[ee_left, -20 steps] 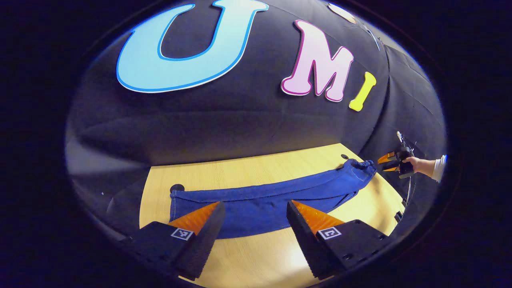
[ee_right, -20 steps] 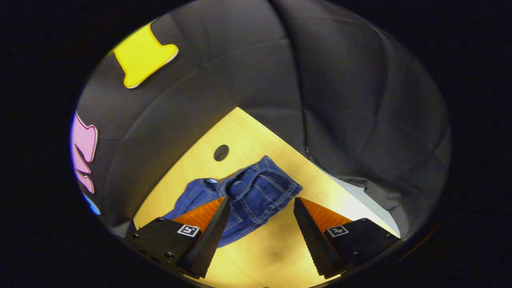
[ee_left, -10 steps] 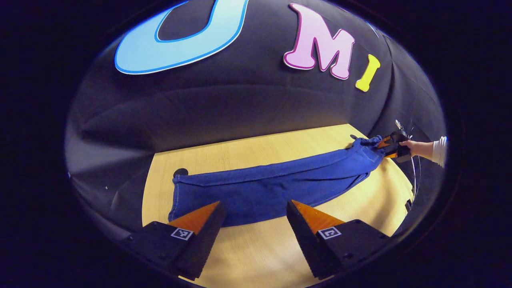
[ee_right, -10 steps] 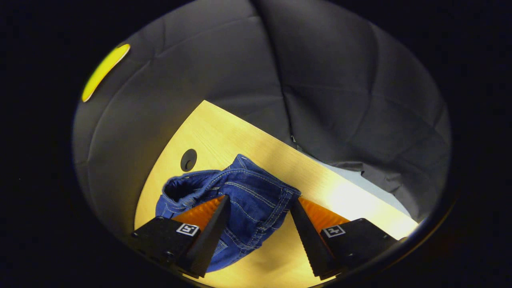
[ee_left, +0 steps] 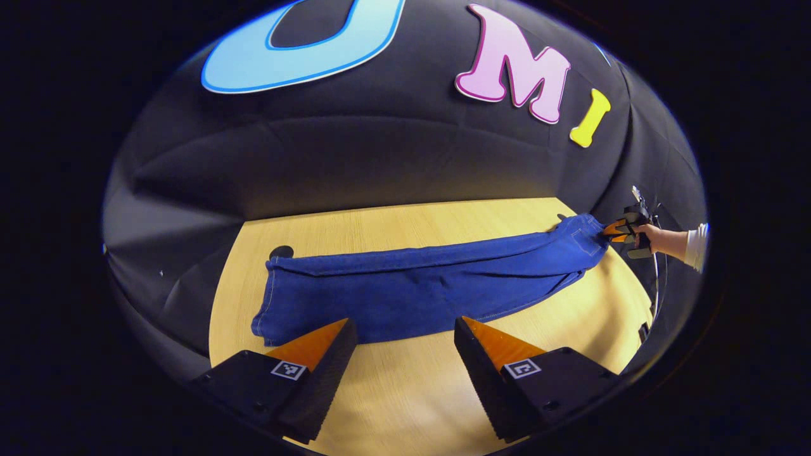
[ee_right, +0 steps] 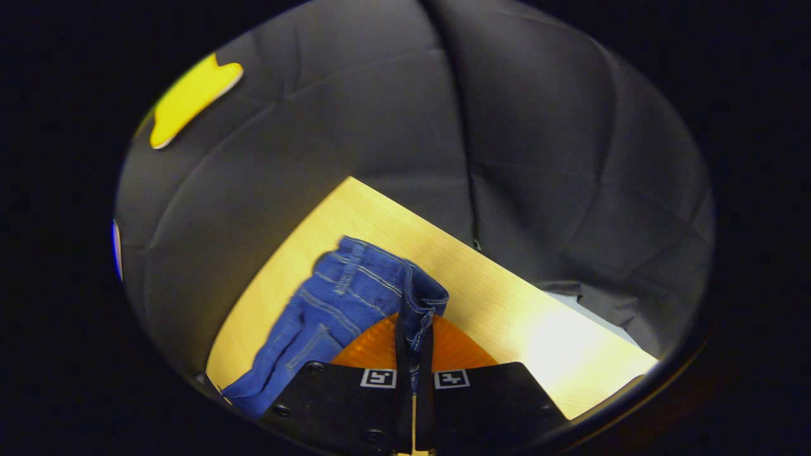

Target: Grasp the waist and the cuffs of the jeans and fold them to make the two legs overlap; first hold the waist and fold one-third of the jeans toward the cuffs, then hold the cuffs and fold the remaining one-third in the same direction to finish folding.

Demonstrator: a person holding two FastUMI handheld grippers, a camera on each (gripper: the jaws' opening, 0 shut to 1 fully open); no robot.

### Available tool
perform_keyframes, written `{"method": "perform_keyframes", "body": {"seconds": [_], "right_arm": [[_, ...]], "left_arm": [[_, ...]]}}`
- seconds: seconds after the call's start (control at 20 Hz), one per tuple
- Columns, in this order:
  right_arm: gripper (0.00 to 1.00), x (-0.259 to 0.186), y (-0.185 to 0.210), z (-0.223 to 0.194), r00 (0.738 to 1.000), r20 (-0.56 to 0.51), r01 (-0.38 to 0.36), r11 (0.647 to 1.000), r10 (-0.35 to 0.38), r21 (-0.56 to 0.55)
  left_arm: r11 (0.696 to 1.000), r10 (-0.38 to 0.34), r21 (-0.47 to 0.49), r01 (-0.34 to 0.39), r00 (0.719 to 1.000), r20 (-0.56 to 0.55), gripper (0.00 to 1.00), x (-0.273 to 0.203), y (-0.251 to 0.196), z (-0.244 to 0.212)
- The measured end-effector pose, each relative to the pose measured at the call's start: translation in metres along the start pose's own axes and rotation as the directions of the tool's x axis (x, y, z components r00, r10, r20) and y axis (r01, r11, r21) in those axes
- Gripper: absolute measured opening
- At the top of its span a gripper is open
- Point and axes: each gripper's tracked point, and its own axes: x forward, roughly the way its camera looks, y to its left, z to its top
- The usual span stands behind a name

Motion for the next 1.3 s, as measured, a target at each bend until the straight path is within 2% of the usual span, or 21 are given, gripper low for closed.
{"method": "perform_keyframes", "body": {"seconds": [0.15, 0.25, 0.35, 0.5, 0.65, 0.75, 0.9, 1.05, 1.1, 1.15, 1.2, 1.25, 1.3], "right_arm": [[0.07, -0.058, 0.049, 0.019, 0.989, 0.105, -0.088, 0.99, 0.099, -0.106], [0.06, -0.122, 0.088, 0.019, 0.961, 0.205, -0.145, 0.968, 0.188, -0.204], [0.06, -0.173, 0.107, 0.006, 0.929, 0.251, -0.186, 0.928, 0.273, -0.321], [0.06, -0.229, 0.144, -0.007, 0.864, 0.267, -0.284, 0.852, 0.426, -0.441], [0.06, -0.248, 0.151, -0.058, 0.84, 0.181, -0.353, 0.768, 0.512, -0.535], [0.06, -0.248, 0.135, -0.09, 0.833, 0.099, -0.404, 0.721, 0.545, -0.563], [0.06, -0.216, 0.08, -0.14, 0.858, -0.074, -0.448, 0.67, 0.508, -0.592], [0.06, -0.196, 0.014, -0.14, 0.86, -0.177, -0.474, 0.622, 0.479, -0.623], [0.07, -0.189, 0.016, -0.16, 0.859, -0.203, -0.484, 0.615, 0.47, -0.622], [0.24, -0.184, 0.002, -0.157, 0.849, -0.25, -0.513, 0.613, 0.465, -0.601], [0.16, -0.188, -0.012, -0.15, 0.843, -0.295, -0.532, 0.618, 0.45, -0.578], [0.32, -0.186, -0.023, -0.148, 0.837, -0.318, -0.544, 0.613, 0.445, -0.573], [0.34, -0.186, -0.019, -0.156, 0.816, -0.342, -0.575, 0.599, 0.465, -0.557]], "left_arm": [[1.0, 0.004, 0.002, -0.004, 1.0, 0.02, 0.99, -0.027, 0.017, -0.007], [1.0, 0.011, 0.012, -0.011, 1.0, 0.024, 0.96, -0.045, 0.027, -0.013], [0.999, 0.022, 0.024, -0.022, 0.999, 0.032, 0.96, -0.063, 0.038, -0.017], [0.999, 0.043, 0.002, -0.043, 0.998, 0.047, 0.95, -0.09, 0.054, -0.027], [0.998, 0.057, -0.033, -0.055, 0.997, 0.048, 0.95, -0.118, 0.065, -0.046], [0.996, 0.06, -0.066, -0.059, 0.998, 0.017, 0.95, -0.128, 0.07, -0.067], [0.992, 0.09, -0.087, -0.092, 0.996, -0.03, 0.97, -0.139, 0.08, -0.096], [0.986, 0.095, -0.132, -0.1, 0.995, -0.043, 0.97, -0.139, 0.081, -0.101], [0.984, 0.093, -0.15, -0.098, 0.995, -0.043, 0.97, -0.135, 0.082, -0.099], [0.981, 0.086, -0.171, -0.093, 0.995, -0.044, 0.97, -0.131, 0.082, -0.096], [0.977, 0.081, -0.194, -0.088, 0.996, -0.044, 0.97, -0.125, 0.082, -0.093], [0.973, 0.073, -0.218, -0.081, 0.996, -0.045, 0.97, -0.116, 0.083, -0.089], [0.967, 0.065, -0.246, -0.074, 0.997, -0.044, 0.97, -0.107, 0.083, -0.082]]}}
